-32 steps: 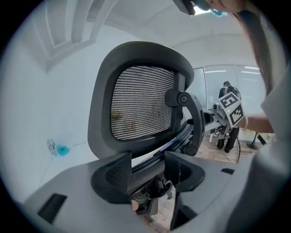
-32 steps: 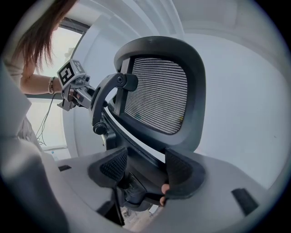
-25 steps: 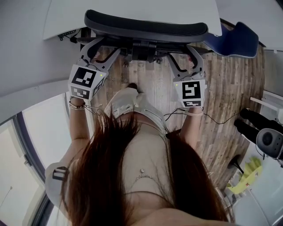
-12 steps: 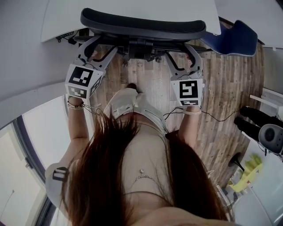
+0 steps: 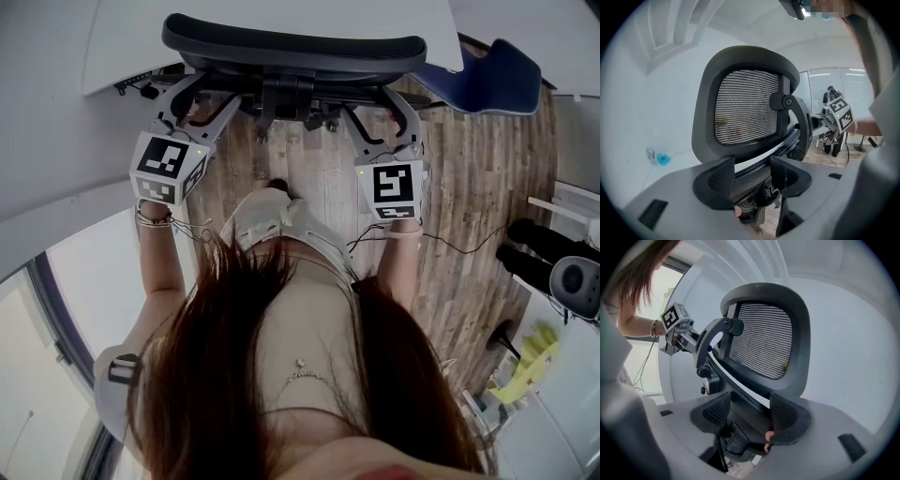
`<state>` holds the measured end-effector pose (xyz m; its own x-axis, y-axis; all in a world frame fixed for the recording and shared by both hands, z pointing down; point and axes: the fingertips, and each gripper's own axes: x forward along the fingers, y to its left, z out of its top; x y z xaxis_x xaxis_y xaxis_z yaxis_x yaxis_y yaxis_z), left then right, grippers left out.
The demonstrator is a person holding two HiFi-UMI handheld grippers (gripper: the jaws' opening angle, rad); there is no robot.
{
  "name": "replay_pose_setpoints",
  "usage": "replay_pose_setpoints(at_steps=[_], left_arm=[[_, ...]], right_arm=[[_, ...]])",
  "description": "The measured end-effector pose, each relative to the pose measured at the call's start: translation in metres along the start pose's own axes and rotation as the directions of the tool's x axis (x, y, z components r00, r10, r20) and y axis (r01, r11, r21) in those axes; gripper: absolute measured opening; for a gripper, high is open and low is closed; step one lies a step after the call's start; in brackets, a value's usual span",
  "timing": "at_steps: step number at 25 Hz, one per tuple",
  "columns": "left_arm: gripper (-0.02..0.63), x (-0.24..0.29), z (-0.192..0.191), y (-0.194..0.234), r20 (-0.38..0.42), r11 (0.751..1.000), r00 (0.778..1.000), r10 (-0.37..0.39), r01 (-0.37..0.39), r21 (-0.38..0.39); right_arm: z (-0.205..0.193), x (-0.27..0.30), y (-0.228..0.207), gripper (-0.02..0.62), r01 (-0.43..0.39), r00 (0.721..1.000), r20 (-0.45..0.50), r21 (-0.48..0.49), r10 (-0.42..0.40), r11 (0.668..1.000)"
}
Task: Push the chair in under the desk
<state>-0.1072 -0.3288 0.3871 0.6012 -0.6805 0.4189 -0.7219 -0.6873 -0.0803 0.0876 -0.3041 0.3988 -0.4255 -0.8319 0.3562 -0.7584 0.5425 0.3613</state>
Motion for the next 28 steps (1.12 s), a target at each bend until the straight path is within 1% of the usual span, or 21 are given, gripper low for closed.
replay_pose_setpoints(at_steps=[7, 28], left_arm=[[0.235, 0.0021, -0.0015, 0.0066, 0.006, 1.000, 1.000, 0.001, -0.001, 0.001], [0.238, 0.0038, 0.0035, 0.0086, 0.034, 1.000, 0.999, -0.017, 0.017, 0.019]], right_arm=[[0.0014, 0.0046, 0.0027, 0.270, 0.003, 1.000, 0.018, 0.001, -0.003, 1.000], [0.0037, 0.0007, 0.0022, 0.268, 0.010, 0.999, 0.038, 0.008, -0.010, 1.000]])
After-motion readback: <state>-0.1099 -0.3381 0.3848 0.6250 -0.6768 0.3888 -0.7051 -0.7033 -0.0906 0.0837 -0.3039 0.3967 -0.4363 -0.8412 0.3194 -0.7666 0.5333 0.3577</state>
